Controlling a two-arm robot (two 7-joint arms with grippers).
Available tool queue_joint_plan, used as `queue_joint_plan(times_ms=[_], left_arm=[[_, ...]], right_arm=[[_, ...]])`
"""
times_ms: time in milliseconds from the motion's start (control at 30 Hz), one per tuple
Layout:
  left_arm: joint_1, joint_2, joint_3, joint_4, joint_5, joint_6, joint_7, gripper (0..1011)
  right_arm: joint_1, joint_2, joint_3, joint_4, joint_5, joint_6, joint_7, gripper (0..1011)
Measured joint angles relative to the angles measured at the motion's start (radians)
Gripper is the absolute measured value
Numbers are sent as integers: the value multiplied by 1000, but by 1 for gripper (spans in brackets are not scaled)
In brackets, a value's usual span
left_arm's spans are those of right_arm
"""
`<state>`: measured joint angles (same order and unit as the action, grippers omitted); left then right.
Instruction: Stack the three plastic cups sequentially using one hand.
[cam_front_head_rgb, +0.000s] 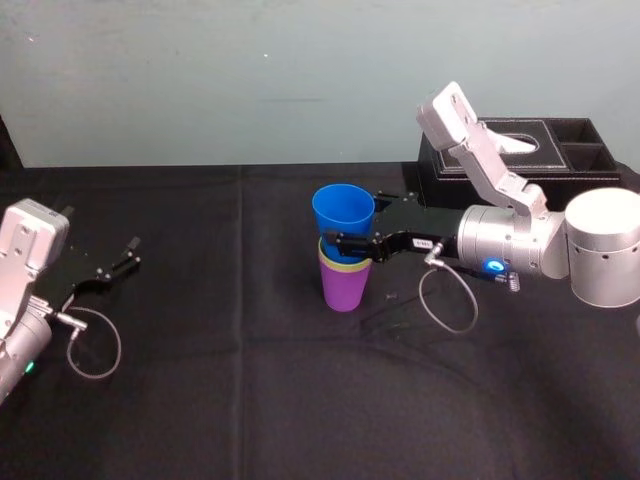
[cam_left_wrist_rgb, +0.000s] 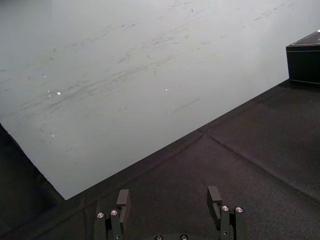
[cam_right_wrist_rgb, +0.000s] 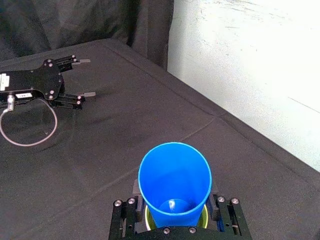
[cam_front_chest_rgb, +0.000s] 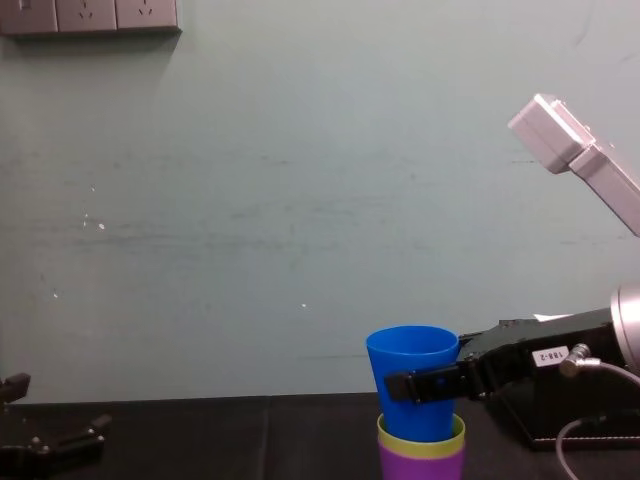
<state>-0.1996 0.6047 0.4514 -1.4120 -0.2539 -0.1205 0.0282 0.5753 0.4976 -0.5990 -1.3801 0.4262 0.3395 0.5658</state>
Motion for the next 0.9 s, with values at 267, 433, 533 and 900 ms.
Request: queue_joint_plan(times_ms=[267, 433, 533, 900], left_arm=[[0, 0, 0, 0, 0, 0, 0, 1010], [0, 0, 0, 0, 0, 0, 0, 1010], [0, 0, 0, 0, 0, 0, 0, 1010], [0, 0, 0, 0, 0, 0, 0, 1010]], right_arm=[[-1, 0, 0, -1, 1, 1, 0, 789], [-1, 1, 0, -2, 1, 1, 0, 925], [-1, 1, 0, -2, 1, 2, 0, 993], [-1, 2, 1, -3, 2, 3, 0, 1003]])
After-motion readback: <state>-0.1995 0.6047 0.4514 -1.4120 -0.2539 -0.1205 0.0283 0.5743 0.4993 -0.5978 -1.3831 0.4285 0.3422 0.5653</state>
